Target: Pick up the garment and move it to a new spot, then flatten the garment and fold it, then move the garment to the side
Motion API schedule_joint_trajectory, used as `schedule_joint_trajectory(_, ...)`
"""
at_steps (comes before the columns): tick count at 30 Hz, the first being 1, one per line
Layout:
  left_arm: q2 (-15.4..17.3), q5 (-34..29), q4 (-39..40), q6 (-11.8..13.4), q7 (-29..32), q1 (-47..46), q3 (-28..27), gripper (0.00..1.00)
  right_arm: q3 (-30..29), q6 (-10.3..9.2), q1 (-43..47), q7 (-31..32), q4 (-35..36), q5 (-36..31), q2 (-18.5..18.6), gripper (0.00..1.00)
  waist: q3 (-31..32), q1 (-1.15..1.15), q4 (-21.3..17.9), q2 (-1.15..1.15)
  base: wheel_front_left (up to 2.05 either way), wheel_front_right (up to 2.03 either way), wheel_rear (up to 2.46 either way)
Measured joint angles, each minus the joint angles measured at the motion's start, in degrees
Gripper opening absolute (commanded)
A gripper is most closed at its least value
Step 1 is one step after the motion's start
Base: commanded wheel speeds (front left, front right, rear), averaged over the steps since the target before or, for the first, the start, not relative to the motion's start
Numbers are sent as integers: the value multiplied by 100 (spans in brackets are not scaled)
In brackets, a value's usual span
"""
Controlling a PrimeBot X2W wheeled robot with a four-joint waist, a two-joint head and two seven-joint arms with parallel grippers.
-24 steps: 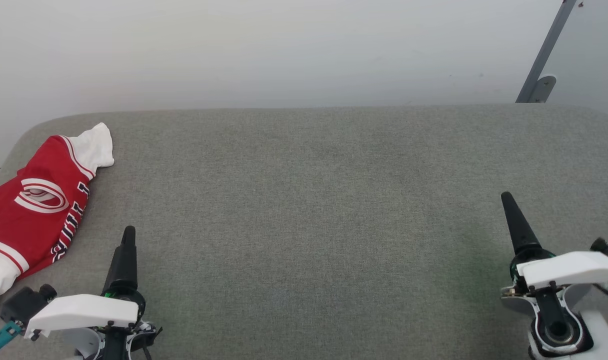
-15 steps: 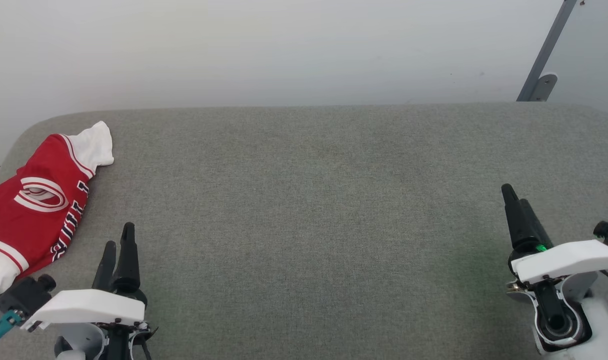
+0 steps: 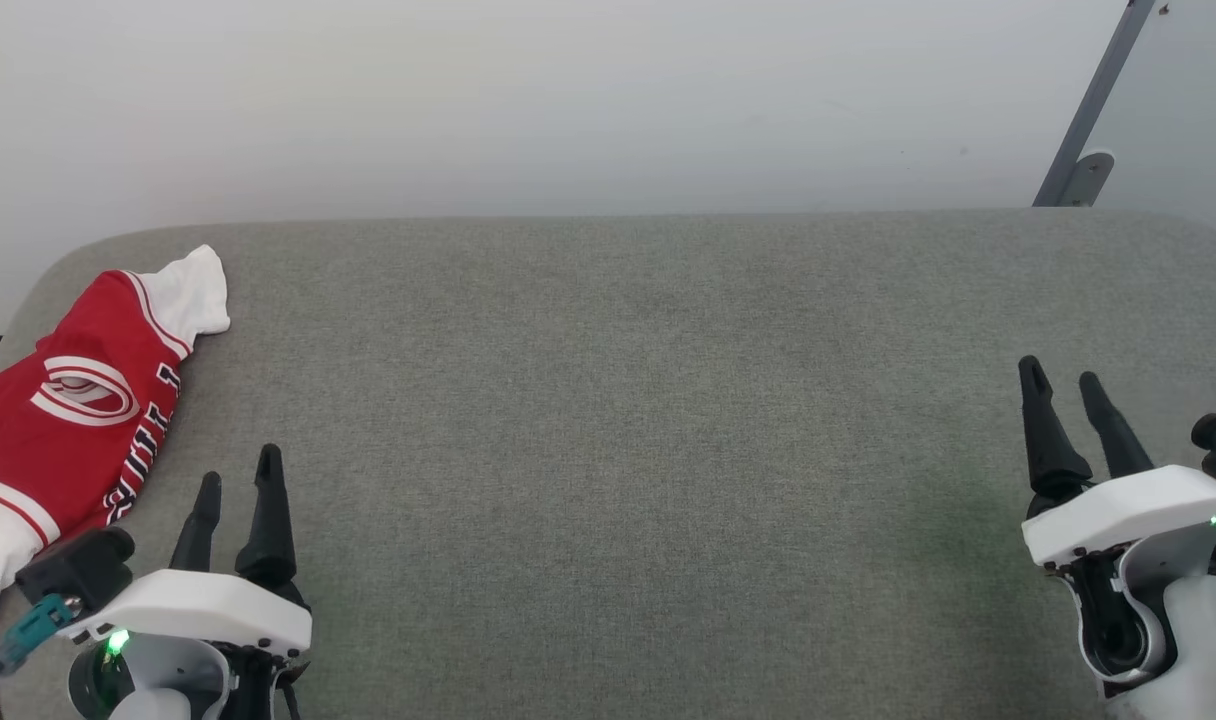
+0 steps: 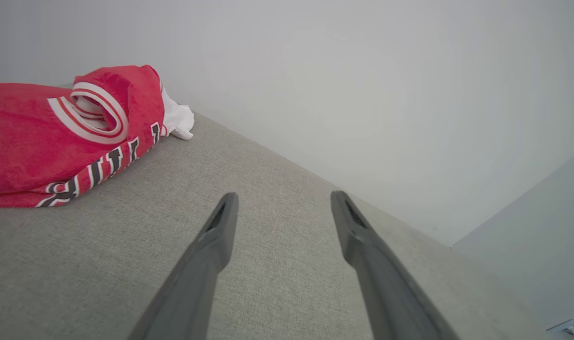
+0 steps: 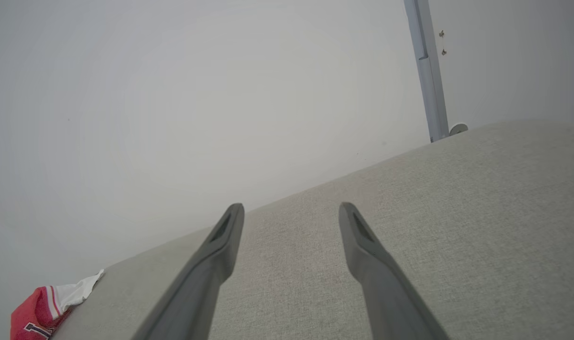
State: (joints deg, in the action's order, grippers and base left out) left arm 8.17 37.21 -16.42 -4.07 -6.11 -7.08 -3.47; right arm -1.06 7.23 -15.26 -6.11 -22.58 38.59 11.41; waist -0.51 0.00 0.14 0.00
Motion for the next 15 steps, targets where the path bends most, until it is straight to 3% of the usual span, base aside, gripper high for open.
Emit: schedule_joint_trajectory(15,159,-977,-250,156,-238,-1,182,100,-141,1,-120,-232,-100,-1394,-35,100,24,0,-6,0,0,0,0)
